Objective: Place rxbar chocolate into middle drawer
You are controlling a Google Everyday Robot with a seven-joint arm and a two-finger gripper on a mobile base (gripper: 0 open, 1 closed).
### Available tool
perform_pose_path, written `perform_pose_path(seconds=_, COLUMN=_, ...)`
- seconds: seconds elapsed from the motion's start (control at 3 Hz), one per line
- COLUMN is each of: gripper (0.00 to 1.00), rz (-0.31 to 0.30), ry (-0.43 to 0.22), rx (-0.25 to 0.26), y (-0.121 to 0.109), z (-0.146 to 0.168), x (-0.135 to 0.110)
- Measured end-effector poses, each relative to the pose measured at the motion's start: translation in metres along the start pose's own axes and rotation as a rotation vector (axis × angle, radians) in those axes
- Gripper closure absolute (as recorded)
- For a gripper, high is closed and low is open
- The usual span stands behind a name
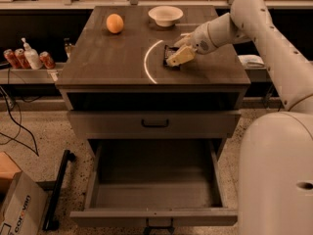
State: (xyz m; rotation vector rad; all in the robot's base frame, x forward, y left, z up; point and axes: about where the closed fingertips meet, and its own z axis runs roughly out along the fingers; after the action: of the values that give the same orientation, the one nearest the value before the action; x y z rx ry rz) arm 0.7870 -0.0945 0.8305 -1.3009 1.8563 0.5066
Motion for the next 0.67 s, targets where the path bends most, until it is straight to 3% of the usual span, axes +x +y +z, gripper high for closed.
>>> perform_pose_path(seconds=0.33, gripper=0.89, rz=-0.065, ry=-0.001, rx=0.009, y=0.013, z=-0.022, x=-0.018)
perform_pose_path(seconds=0.67, gripper=1.00, rz=-0.130, ry=-0.002, rx=0.022, y=0.037, z=-0.054, x=-0.039)
